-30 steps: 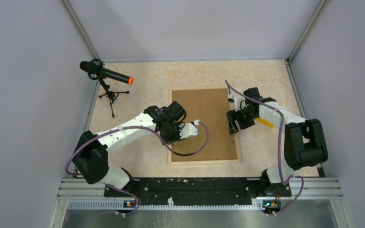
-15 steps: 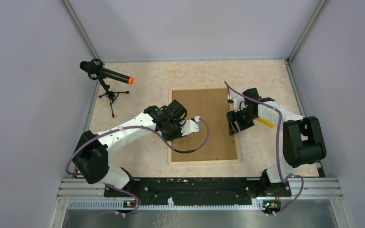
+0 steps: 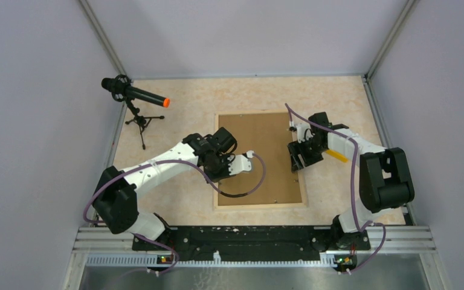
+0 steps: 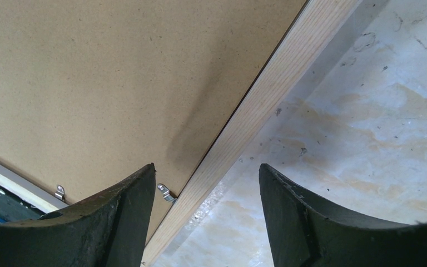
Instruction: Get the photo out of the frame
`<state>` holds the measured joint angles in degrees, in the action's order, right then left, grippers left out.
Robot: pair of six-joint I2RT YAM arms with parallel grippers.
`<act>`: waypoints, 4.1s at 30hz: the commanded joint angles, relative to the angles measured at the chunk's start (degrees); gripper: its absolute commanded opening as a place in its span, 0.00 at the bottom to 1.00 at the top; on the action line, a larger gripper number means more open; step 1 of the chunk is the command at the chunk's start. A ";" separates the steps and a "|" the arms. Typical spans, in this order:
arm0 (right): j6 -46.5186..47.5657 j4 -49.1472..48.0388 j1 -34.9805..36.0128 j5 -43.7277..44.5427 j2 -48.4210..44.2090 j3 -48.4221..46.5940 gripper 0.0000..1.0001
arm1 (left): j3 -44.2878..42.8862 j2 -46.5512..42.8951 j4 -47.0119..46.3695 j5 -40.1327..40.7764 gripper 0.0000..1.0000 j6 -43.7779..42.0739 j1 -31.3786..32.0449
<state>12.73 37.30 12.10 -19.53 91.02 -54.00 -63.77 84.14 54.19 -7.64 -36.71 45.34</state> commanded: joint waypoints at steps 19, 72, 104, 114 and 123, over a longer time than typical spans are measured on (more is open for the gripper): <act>-0.69 -0.90 -0.08 -0.78 0.46 -0.43 0.67 | -2.24 2.07 -3.11 -0.71 0.00 1.13 0.41; -4.03 -2.14 -3.81 -2.91 4.65 -10.94 0.67 | -33.19 24.08 -11.08 10.65 0.00 -1.04 -15.69; -4.73 -3.24 -3.84 -3.78 5.06 -8.98 0.66 | -31.10 29.95 -12.13 11.16 0.00 -1.63 -15.76; -4.73 -3.02 -3.84 -3.62 5.13 -9.43 0.66 | -29.61 29.01 -10.54 10.18 0.00 -2.25 -15.61; -4.73 -2.83 -3.84 -3.59 5.36 -9.72 0.66 | -28.66 27.79 -8.64 8.65 0.00 -1.62 -14.64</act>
<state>8.69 35.11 8.71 -22.41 96.29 -62.96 -94.26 113.89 43.24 3.68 -38.92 30.09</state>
